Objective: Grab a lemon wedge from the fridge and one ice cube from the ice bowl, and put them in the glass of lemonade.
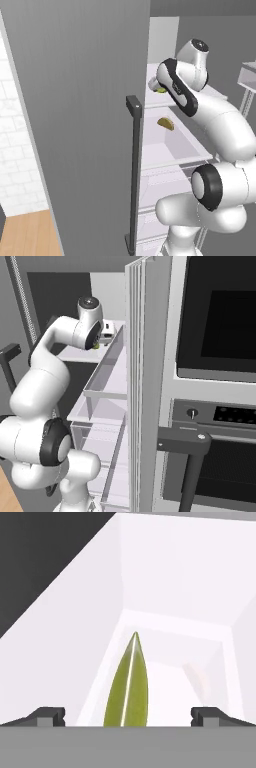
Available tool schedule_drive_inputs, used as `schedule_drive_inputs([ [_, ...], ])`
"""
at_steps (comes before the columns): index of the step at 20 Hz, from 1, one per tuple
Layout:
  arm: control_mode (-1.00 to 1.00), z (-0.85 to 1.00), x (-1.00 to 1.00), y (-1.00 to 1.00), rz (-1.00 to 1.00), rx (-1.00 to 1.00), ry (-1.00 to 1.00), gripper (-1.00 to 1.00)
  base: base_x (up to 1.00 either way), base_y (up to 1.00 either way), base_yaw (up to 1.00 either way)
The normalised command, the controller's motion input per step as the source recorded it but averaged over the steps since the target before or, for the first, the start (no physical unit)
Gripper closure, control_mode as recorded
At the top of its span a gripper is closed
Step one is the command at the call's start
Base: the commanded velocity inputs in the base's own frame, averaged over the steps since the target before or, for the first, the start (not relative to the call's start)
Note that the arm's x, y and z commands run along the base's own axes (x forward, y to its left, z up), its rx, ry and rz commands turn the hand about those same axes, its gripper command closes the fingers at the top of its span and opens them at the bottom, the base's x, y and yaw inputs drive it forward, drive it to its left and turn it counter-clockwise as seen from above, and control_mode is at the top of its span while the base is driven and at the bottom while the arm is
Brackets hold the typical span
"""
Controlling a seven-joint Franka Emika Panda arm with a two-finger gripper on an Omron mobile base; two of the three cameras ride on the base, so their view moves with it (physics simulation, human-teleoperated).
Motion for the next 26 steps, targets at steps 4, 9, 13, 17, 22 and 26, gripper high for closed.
schedule_drive_inputs([
  [4, -1.00, 0.00, 0.25, 0.06, 0.00, -0.01, 0.06, -1.00, 0.00, 0.00, 0.00],
  [9, -1.00, -0.02, 0.25, 0.04, 0.00, -0.01, 0.06, -1.00, 0.00, 0.00, 0.00],
  [13, -1.00, -0.05, 0.00, 0.00, 0.00, -0.01, 0.02, -1.00, 0.00, 0.00, 0.00],
  [17, -1.00, -0.37, 0.00, 0.00, 0.00, 0.00, 0.00, -1.00, 0.00, 0.00, 0.00],
  [22, -1.00, -0.52, 0.00, 0.00, 0.00, 0.00, 0.00, -1.00, 0.00, 0.00, 0.00],
  [26, -1.00, -0.15, 0.00, 0.00, 0.00, 0.00, 0.00, -1.00, 0.00, 0.00, 0.00],
])
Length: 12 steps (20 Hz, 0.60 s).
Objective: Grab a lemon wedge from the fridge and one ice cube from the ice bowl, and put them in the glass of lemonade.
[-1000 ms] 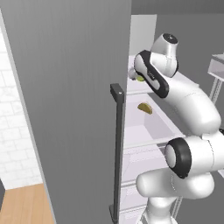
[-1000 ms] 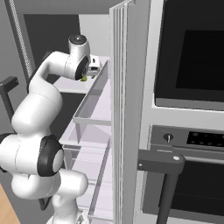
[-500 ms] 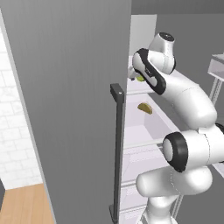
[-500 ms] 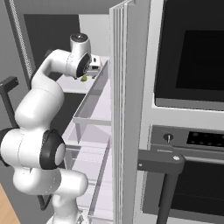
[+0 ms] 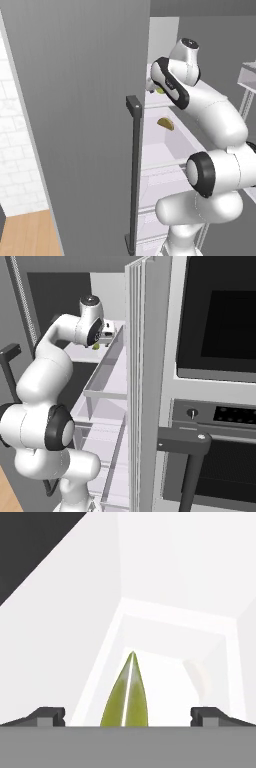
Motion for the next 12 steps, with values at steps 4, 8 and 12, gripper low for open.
schedule_drive_inputs([
  [4, -1.00, 0.00, -0.06, 0.00, 0.00, 0.00, 0.00, -1.00, 0.00, 0.00, 0.00],
  [8, -1.00, 0.00, -0.24, 0.00, 0.00, 0.00, 0.00, -1.00, 0.00, 0.00, 0.00],
  [12, -1.00, 0.00, -0.16, 0.00, 0.00, 0.00, 0.00, -1.00, 0.00, 0.00, 0.00],
])
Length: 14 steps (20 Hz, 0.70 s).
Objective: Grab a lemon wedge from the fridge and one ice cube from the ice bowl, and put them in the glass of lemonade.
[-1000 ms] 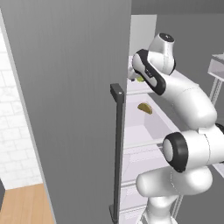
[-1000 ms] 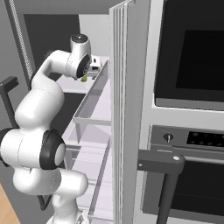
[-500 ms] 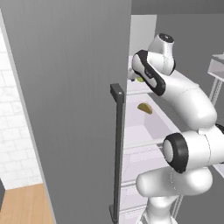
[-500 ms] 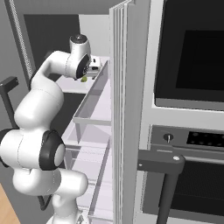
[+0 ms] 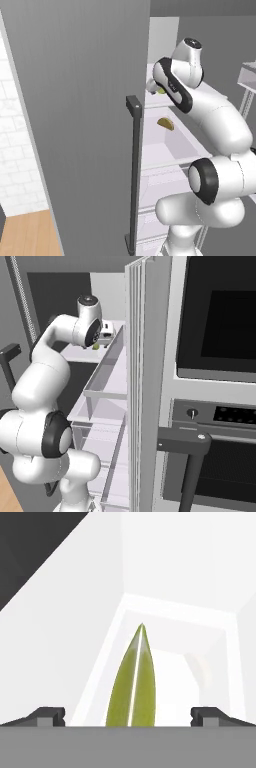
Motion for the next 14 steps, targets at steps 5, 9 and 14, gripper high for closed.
schedule_drive_inputs([
  [5, -1.00, 0.00, 0.06, 0.00, 0.00, 0.00, 0.00, -1.00, 0.00, 0.00, 0.00],
  [9, -1.00, -0.10, 0.13, 0.00, 0.00, 0.00, 0.00, -1.00, 0.00, 0.00, 0.00],
  [14, -1.00, -0.04, 0.02, 0.00, 0.00, 0.00, 0.00, 1.00, 0.00, 0.00, 0.00],
])
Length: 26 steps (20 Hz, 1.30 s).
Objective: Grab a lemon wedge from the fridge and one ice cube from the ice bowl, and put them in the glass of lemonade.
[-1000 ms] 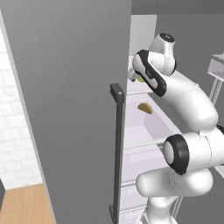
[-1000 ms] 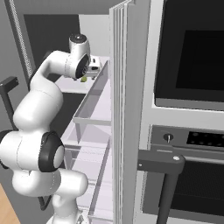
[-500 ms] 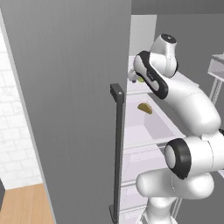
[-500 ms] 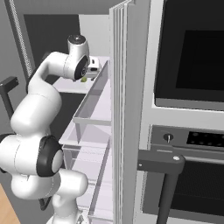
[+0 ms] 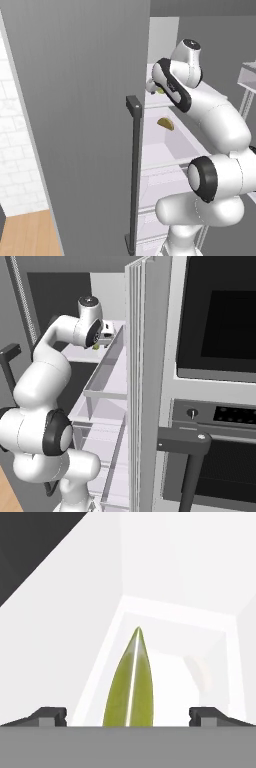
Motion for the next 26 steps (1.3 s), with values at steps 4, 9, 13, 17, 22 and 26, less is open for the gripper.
schedule_drive_inputs([
  [4, -1.00, 0.00, 0.00, 0.00, 0.00, 0.00, 0.00, 1.00, 0.00, 0.00, 0.00],
  [9, -1.00, 0.00, 0.00, 0.02, 0.00, 0.00, 0.00, 1.00, 0.00, 0.00, 0.00],
  [13, -1.00, 0.00, 0.00, 0.00, 0.00, 0.00, 0.00, 1.00, 0.00, 0.00, 0.00],
  [17, -1.00, 0.03, -0.35, 0.00, 0.00, 0.00, 0.00, 1.00, 0.00, 0.00, 0.00],
  [22, -1.00, 0.11, -0.94, 0.00, 0.00, 0.00, -0.09, 1.00, 0.00, 0.00, 0.00],
  [26, -1.00, 0.19, -0.89, 0.00, 0.00, 0.00, -0.04, 1.00, 0.00, 0.00, 0.00],
])
